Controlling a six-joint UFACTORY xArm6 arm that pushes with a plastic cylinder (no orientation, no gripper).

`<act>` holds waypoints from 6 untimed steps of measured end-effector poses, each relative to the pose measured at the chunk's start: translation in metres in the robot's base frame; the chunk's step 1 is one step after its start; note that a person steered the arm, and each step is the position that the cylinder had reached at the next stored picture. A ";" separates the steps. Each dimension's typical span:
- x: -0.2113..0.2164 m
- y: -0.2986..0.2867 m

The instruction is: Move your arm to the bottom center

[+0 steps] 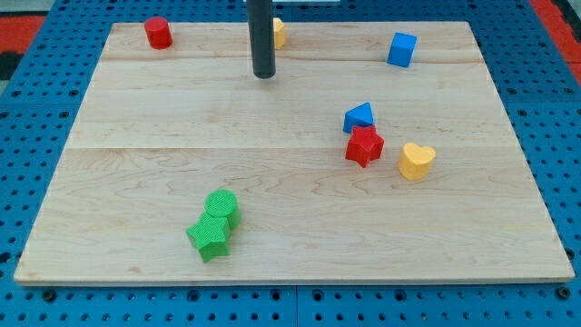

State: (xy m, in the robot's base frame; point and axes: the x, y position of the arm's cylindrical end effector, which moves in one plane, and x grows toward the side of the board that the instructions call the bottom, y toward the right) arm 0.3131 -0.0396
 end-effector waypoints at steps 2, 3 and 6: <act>0.102 0.031; 0.143 0.054; 0.242 0.000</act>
